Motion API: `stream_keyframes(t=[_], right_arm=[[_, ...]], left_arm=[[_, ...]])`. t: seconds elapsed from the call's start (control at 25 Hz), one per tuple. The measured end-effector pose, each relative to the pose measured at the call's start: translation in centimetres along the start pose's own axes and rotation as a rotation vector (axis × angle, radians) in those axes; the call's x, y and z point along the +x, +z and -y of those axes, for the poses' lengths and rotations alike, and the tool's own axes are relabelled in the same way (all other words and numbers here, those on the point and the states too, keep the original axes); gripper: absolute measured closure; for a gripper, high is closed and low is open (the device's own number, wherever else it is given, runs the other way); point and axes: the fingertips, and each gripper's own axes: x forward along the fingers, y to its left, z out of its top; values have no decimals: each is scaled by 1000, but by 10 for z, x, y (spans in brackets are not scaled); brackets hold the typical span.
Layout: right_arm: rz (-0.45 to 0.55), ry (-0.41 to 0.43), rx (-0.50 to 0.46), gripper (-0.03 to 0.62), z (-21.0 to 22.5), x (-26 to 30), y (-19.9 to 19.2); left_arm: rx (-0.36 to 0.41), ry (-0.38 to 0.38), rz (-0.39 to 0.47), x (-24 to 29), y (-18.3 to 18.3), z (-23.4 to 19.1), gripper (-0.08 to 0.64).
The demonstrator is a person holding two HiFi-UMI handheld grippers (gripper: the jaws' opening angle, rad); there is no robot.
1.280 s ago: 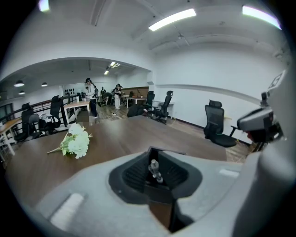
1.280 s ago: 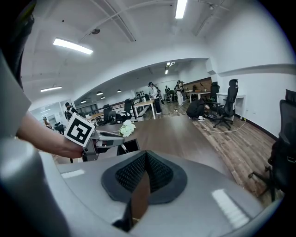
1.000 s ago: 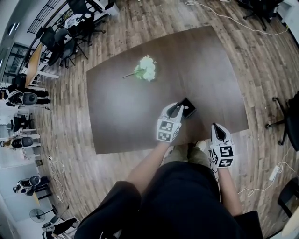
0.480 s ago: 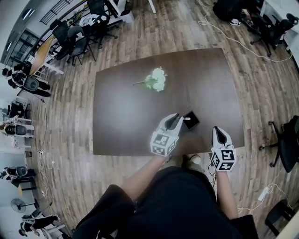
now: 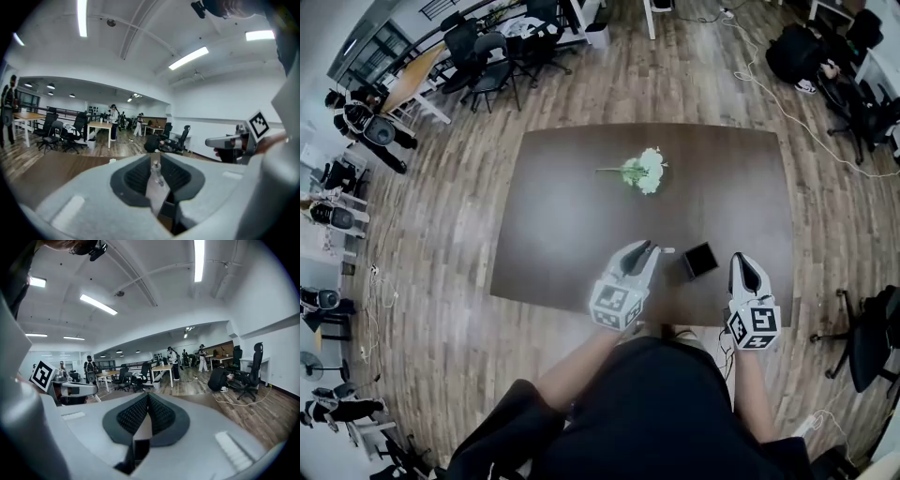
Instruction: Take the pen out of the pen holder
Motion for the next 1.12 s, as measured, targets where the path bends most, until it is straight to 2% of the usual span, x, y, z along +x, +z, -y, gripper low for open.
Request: stream_keyframes(t=[0.12,0.28,0.44,0.76,1.12], right_arm=[[2,19,-25,591,-16,14,8],[-3,53,-71,591,-42,33,20],[-10,68,-116,591,-54,53,18],[-28,53,-154,591,-82,75,14],[-30,28,-177,591,-110,92,3]], left_arm=[[24,53,20,-20,10,-24,494],[13,121,46,-47,25,-61,494],[1,174,51,-59,23,-91,494],[-29,220,61,-92,22,-138,494],[-28,203,65,-110,14,-172,494]])
